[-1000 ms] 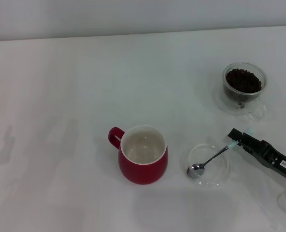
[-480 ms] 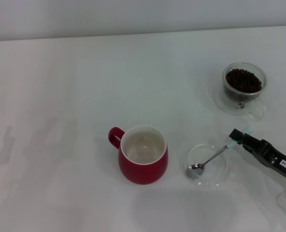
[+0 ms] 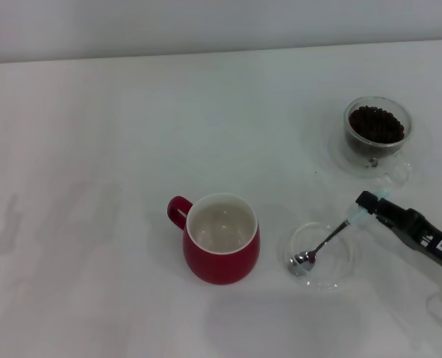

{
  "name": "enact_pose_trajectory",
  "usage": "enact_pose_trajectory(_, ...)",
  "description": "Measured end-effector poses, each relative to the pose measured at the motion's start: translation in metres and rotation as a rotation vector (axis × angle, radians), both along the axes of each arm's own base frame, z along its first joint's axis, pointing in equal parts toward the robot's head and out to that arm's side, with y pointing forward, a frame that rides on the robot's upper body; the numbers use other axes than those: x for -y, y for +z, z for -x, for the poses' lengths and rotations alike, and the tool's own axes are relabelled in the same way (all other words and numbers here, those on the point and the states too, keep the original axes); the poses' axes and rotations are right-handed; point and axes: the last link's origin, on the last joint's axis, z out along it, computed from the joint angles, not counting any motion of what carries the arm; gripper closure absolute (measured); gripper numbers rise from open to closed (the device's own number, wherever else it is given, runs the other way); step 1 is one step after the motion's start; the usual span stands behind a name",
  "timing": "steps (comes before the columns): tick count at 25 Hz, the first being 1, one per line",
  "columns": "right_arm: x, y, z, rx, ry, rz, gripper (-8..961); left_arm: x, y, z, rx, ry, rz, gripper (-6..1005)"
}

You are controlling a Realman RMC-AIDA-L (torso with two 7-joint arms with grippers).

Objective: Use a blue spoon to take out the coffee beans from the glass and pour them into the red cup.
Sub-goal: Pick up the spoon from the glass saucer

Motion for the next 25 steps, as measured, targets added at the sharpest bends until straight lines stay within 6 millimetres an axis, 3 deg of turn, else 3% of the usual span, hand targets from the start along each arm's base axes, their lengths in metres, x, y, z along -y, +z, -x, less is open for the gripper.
enact_pose_trajectory(11,0.0011,0.0107,0.0003,0.001,0.032,-0.041,754,0.0008,0.0000,0.0011,-0.004,0.004,0.001,405)
enact_pose_trajectory(16,0.0005,0.0058,-0.0006,0.035,0.039,-0.015,808,0.0010,0.0001,0.0011,-0.005,0.004,0.001,407)
enact_pose_trajectory(25,0.0007,0.0029,-0.0022,0.046,0.028,-0.003,807,0.0011,-0.0002,0.0011,-0.005,0.003,0.003,408)
